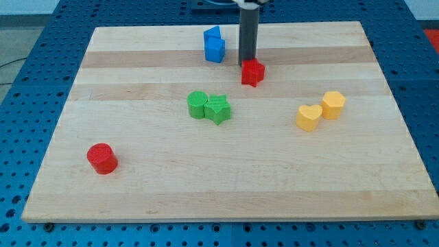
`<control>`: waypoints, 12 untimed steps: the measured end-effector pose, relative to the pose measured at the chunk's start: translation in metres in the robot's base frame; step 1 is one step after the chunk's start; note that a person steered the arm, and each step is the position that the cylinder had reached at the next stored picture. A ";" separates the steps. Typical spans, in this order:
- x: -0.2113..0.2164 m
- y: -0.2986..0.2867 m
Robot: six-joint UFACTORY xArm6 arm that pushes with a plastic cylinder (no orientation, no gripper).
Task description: Push red star into top of red circle
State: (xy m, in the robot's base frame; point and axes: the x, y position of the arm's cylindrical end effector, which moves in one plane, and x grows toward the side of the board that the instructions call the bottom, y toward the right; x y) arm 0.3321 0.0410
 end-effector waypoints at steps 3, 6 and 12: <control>0.043 -0.043; 0.045 -0.121; 0.088 -0.219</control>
